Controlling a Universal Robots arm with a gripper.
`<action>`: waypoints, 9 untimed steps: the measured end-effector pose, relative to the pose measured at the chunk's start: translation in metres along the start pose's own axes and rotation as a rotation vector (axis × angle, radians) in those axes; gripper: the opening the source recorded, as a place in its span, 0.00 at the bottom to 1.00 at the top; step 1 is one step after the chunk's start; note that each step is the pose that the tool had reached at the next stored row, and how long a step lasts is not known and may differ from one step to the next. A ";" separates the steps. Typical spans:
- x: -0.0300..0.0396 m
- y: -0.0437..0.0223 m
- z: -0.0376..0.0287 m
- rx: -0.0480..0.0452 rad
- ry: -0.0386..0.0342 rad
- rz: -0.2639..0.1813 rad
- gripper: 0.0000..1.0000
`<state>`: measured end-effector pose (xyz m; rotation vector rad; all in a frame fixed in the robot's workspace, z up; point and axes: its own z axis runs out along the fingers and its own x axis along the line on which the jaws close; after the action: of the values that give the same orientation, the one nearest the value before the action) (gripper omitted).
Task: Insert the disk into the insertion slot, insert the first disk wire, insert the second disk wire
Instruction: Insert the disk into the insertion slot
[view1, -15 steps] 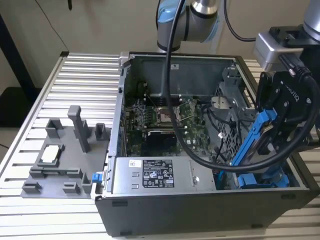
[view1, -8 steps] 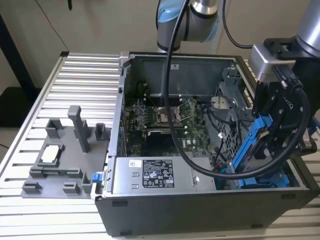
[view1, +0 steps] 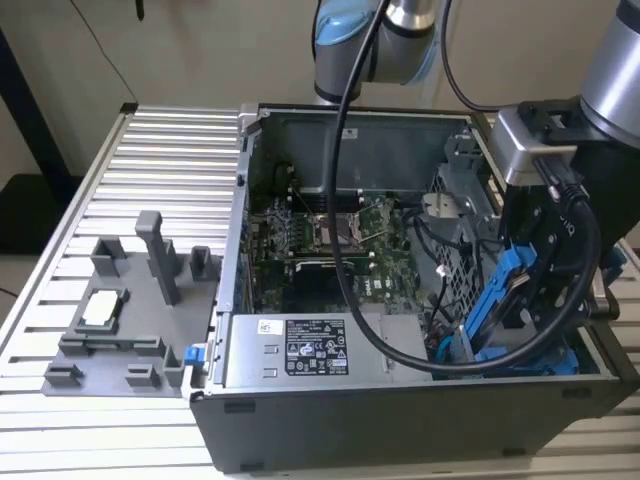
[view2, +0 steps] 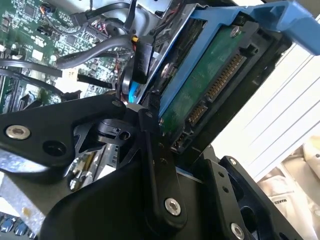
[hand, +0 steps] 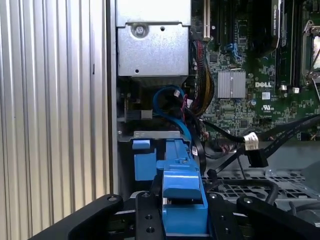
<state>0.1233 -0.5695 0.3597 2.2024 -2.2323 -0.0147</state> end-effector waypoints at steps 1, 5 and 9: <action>0.0000 0.0000 0.0004 0.0000 0.0002 0.000 0.33; 0.0000 0.0000 0.0008 0.0000 0.0004 0.000 0.33; 0.0000 0.0000 0.0013 0.0000 0.0002 0.000 0.40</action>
<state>0.1234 -0.5695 0.3584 2.2023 -2.2322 -0.0144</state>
